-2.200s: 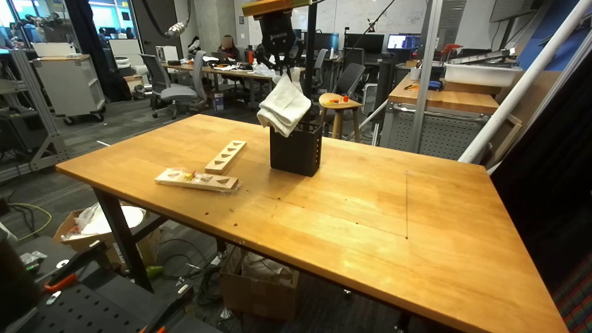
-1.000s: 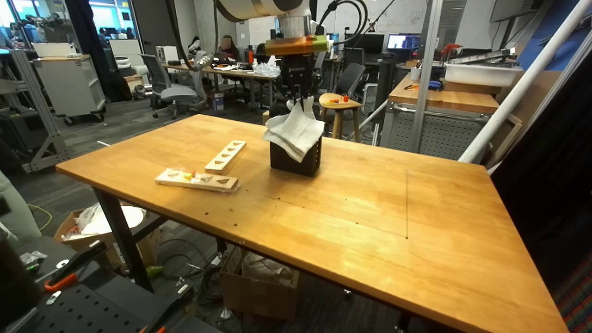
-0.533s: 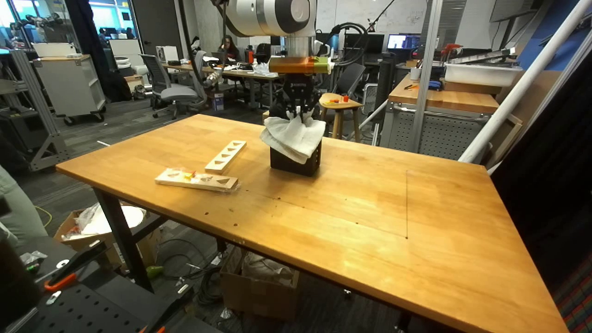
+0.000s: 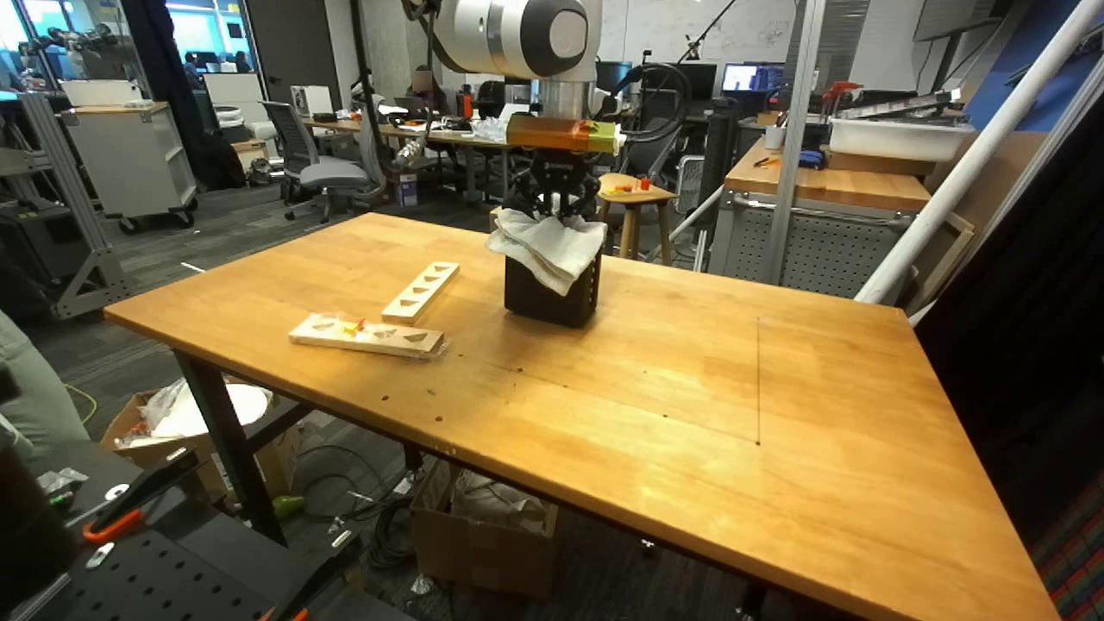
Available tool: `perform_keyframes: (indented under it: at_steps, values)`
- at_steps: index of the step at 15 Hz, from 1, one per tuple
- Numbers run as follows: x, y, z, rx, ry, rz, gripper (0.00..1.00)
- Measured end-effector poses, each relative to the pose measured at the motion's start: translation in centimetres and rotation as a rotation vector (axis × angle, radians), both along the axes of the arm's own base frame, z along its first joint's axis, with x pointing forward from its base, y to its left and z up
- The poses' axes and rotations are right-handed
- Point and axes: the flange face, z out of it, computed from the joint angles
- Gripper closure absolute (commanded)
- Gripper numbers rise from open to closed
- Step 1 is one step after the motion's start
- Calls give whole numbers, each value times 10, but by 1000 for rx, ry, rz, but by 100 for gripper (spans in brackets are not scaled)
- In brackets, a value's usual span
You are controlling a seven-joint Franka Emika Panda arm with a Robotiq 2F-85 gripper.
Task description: Put the white towel in the black box
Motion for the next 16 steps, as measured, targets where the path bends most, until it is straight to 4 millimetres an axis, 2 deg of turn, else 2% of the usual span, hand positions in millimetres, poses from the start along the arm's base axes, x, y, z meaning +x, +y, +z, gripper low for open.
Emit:
perform_keyframes:
  at_steps: [7,16]
  values:
    - [4,-1,-16,67,0,-2,88]
    - [3,-2,-15,81,-5,12,88]
